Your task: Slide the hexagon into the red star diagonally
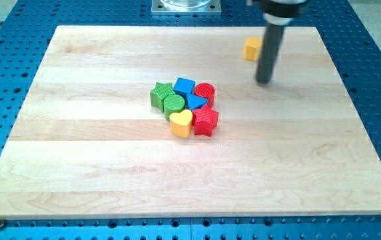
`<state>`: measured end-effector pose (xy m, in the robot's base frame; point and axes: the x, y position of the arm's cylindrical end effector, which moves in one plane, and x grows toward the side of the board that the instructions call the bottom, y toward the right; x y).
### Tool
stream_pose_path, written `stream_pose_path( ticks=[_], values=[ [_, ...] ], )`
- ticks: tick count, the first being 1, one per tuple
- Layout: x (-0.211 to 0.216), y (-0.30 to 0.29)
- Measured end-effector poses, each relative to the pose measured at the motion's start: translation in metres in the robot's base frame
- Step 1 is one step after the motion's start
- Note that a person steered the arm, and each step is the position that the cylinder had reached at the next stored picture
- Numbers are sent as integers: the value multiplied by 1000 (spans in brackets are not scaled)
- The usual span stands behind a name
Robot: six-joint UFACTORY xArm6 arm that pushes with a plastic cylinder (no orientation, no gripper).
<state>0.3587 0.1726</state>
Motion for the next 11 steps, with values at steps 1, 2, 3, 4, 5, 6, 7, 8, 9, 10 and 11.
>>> stream_pose_path(
  ticks=[1,2,3,4,5,6,7,8,9,10,11],
  values=[
    [-75,3],
    [-118,6],
    [-128,-22],
    [-83,-33],
    [-7,-50],
    [9,-50],
    [21,-30],
    [40,-61],
    [58,-61],
    [76,-86],
    [82,-84]
  ],
)
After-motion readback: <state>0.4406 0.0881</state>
